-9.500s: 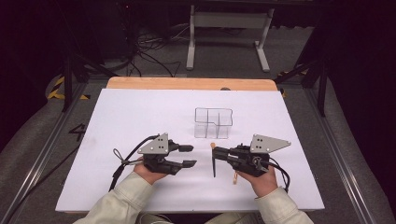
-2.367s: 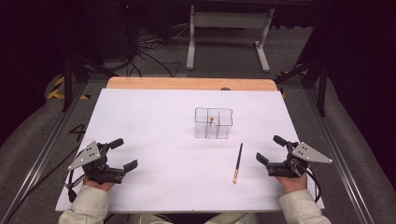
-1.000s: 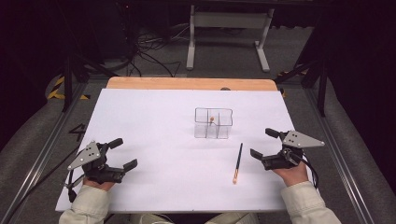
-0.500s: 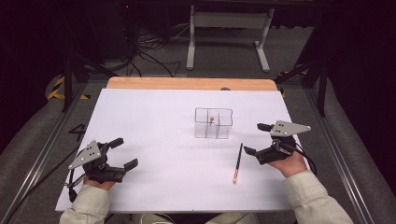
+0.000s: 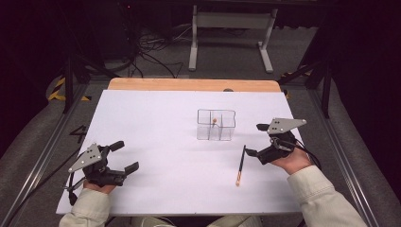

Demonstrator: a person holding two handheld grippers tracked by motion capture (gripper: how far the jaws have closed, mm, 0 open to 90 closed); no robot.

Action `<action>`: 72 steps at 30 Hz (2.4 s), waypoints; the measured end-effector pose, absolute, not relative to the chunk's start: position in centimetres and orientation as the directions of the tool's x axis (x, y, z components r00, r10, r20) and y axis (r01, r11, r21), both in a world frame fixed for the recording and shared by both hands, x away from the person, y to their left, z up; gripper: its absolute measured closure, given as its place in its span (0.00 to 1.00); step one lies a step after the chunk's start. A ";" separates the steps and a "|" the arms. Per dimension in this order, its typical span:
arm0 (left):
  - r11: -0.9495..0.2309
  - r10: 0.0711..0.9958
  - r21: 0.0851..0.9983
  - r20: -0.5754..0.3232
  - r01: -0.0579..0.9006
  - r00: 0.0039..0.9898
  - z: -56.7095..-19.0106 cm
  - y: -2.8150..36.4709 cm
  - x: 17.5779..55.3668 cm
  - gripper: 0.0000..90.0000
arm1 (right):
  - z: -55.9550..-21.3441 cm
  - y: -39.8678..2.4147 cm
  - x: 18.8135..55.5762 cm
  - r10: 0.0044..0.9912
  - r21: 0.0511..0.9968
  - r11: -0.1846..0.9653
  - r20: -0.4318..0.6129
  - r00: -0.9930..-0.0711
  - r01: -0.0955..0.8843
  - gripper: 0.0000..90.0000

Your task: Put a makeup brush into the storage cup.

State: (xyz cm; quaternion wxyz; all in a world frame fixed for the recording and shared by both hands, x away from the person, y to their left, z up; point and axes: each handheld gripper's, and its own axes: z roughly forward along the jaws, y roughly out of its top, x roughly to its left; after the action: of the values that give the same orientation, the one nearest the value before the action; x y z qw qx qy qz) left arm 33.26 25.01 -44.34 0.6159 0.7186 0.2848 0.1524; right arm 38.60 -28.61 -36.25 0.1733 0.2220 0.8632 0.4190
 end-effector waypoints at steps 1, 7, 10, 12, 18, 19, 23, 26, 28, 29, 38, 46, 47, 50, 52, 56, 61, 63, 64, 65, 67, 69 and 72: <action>-0.080 0.597 0.973 -0.128 0.218 0.792 -44.3 25.1 33.2 0.00 | -36.1 -28.5 38.7 0.522 0.794 0.560 -0.117 -0.845 0.236 0.02; -0.078 0.598 0.972 -0.133 0.222 0.790 -44.3 25.2 33.1 0.00 | -35.6 -28.0 39.5 0.492 0.760 0.607 -0.132 -0.861 0.231 0.02; -0.078 0.601 0.973 -0.130 0.219 0.788 -44.3 25.3 33.0 0.00 | -35.5 -27.8 39.7 0.481 0.747 0.624 -0.134 -0.867 0.230 0.02; -0.078 0.602 0.973 -0.129 0.219 0.788 -44.3 25.3 33.0 0.00 | -35.5 -27.7 39.8 0.474 0.742 0.630 -0.136 -0.870 0.228 0.02; -0.085 0.599 0.971 -0.130 0.224 0.790 -44.3 25.3 33.0 0.00 | -35.7 -27.0 40.3 0.434 0.691 0.687 -0.145 -0.889 0.222 0.03; -0.082 0.600 0.971 -0.132 0.225 0.789 -44.4 25.3 33.0 0.00 | -35.8 -27.0 40.4 0.428 0.681 0.698 -0.147 -0.892 0.223 0.03; -0.081 0.600 0.971 -0.133 0.225 0.789 -44.4 25.3 33.1 0.00 | -36.0 -26.8 40.6 0.416 0.656 0.720 -0.143 -0.898 0.228 0.04; -0.083 0.599 0.971 -0.133 0.226 0.789 -44.4 25.3 33.1 0.00 | -36.1 -26.6 40.8 0.398 0.631 0.743 -0.147 -0.906 0.224 0.04; -0.081 0.600 0.971 -0.133 0.226 0.789 -44.4 25.3 33.0 0.00 | -36.1 -26.5 40.8 0.391 0.620 0.753 -0.147 -0.909 0.223 0.04; -0.081 0.600 0.971 -0.134 0.227 0.788 -44.4 25.3 33.0 0.00 | -36.2 -26.4 40.8 0.385 0.614 0.757 -0.144 -0.912 0.223 0.04; -0.089 0.605 0.969 -0.130 0.229 0.785 -44.4 25.5 32.8 0.00 | -36.7 -25.8 41.1 0.346 0.559 0.802 -0.147 -0.927 0.211 0.04; -0.093 0.606 0.968 -0.131 0.234 0.785 -44.5 25.4 32.7 0.00 | -36.8 -25.1 41.4 0.304 0.511 0.838 -0.150 -0.941 0.189 0.04; -0.090 0.605 0.968 -0.133 0.233 0.785 -44.5 25.4 32.8 0.00 | -36.9 -25.0 41.4 0.300 0.504 0.843 -0.153 -0.941 0.187 0.04; -0.090 0.605 0.968 -0.134 0.235 0.785 -44.5 25.4 32.8 0.00 | -37.1 -24.8 41.4 0.285 0.479 0.859 -0.154 -0.946 0.180 0.04; -0.089 0.603 0.968 -0.135 0.234 0.786 -44.5 25.3 32.8 0.00 | -37.3 -24.6 41.4 0.276 0.460 0.870 -0.159 -0.948 0.176 0.04; -0.090 0.601 0.968 -0.135 0.234 0.787 -44.5 25.3 32.9 0.00 | -37.6 -24.3 41.4 0.262 0.427 0.887 -0.158 -0.952 0.174 0.04; -0.090 0.601 0.968 -0.136 0.236 0.787 -44.5 25.3 32.9 0.00 | -37.9 -24.1 41.4 0.246 0.405 0.899 -0.154 -0.957 0.166 0.05; -0.089 0.600 0.968 -0.138 0.236 0.788 -44.5 25.3 32.9 0.00 | -38.0 -24.1 41.4 0.246 0.398 0.902 -0.154 -0.957 0.168 0.05; -0.088 0.599 0.968 -0.139 0.237 0.789 -44.5 25.3 32.9 0.00 | -38.1 -24.0 41.4 0.244 0.396 0.903 -0.150 -0.958 0.168 0.05; -0.091 0.598 0.968 -0.136 0.235 0.790 -44.5 25.3 32.9 0.00 | -38.2 -24.0 41.5 0.241 0.394 0.904 -0.152 -0.958 0.165 0.05; -0.091 0.598 0.967 -0.139 0.239 0.790 -44.5 25.3 32.8 0.00 | -38.3 -23.9 41.5 0.235 0.386 0.908 -0.144 -0.961 0.164 0.05; -0.093 0.598 0.966 -0.138 0.240 0.789 -44.5 25.3 32.8 0.00 | -38.4 -23.9 41.5 0.225 0.385 0.909 -0.139 -0.964 0.156 0.05; -0.098 0.600 0.966 -0.135 0.239 0.789 -44.5 25.3 32.7 0.00 | -38.5 -23.9 41.6 0.222 0.378 0.913 -0.138 -0.965 0.155 0.05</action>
State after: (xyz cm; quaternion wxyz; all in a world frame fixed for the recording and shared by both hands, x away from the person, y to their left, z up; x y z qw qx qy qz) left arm 32.73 25.32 -44.55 0.6063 0.7258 0.2890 0.1487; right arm 41.63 -23.87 -38.49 0.0892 0.0968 0.9738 0.1853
